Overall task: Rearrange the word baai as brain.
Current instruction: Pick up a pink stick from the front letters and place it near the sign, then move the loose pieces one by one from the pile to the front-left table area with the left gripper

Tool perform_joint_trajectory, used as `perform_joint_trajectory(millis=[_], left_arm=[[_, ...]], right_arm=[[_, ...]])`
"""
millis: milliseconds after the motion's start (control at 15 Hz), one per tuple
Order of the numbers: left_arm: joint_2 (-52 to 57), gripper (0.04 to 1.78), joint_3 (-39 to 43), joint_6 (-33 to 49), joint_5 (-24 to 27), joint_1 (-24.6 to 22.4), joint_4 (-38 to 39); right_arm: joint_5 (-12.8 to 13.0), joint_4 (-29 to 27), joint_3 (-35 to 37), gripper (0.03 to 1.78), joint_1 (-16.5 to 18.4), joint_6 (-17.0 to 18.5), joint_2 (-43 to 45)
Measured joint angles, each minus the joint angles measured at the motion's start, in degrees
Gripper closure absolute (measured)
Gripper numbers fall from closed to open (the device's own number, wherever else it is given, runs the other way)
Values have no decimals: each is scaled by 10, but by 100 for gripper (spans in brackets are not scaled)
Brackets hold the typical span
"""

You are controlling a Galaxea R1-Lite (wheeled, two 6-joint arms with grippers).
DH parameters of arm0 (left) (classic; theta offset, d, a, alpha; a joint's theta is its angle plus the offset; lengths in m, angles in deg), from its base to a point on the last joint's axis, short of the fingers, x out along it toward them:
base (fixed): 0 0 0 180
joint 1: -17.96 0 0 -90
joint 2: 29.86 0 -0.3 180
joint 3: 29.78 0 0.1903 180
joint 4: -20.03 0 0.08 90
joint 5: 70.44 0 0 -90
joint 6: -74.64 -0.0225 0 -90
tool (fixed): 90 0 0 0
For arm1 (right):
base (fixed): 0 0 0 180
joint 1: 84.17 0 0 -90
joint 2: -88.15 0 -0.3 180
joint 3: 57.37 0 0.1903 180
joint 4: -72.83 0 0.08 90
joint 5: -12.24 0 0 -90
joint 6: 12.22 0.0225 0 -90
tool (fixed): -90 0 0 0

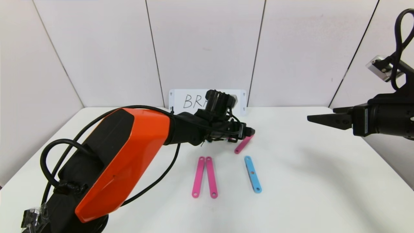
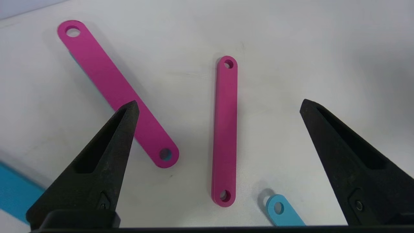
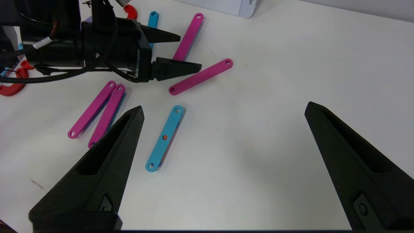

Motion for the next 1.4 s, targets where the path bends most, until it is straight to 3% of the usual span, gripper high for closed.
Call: perform_joint_trajectory(millis=[267, 600, 867, 1133, 1400], left_arm=[[39, 8, 7, -1, -7, -29, -55], [85, 8, 22, -28, -87, -82, -109], [105, 8, 22, -34, -99, -126, -197], [113, 8, 19, -34, -147, -182, -255], [118, 8, 21, -28, -152, -244, -290]], right_arm=[[0, 0, 0, 7, 0, 0, -2], [0, 0, 1, 7, -1, -3, -10], [0, 0, 1, 7, -1, -5, -19], [0, 0, 1, 7, -1, -5, -23], [0, 0, 2, 7, -1, -5, -23]])
